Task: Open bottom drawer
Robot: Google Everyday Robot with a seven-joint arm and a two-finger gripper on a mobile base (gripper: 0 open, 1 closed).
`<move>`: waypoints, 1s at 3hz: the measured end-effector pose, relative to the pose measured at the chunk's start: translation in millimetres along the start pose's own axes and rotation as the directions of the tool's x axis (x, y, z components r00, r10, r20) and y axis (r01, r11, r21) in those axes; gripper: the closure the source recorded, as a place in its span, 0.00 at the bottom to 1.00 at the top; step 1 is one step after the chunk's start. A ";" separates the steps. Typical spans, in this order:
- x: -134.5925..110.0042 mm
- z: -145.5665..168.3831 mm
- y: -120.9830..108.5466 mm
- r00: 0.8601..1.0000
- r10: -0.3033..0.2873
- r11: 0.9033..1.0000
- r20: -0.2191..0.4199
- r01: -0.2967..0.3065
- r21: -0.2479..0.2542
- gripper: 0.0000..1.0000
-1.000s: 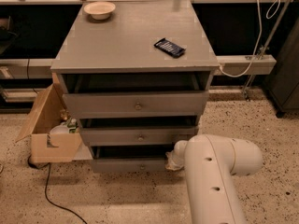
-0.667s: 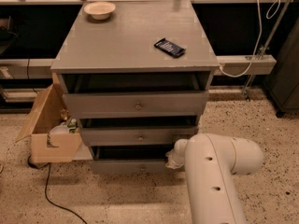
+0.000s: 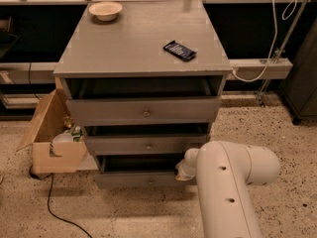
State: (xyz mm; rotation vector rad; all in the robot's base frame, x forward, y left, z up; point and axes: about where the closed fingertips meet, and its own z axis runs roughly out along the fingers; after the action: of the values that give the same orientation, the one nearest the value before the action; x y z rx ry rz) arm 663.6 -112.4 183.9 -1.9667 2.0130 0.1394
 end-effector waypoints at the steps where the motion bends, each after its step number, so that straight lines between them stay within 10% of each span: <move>1: 0.0 0.0 0.0 1.000 0.000 1.000 0.000 0.000 0.000 0.52; 3: -0.7 3.7 5.2 1.000 -0.016 1.000 -0.001 0.016 -0.021 0.06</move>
Offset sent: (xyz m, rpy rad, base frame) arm -0.0015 -0.0004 -0.0013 -0.0075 0.0063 0.0233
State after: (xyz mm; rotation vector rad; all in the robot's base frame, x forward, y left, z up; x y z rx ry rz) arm 659.0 -110.3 179.8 -1.9962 2.0039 0.1560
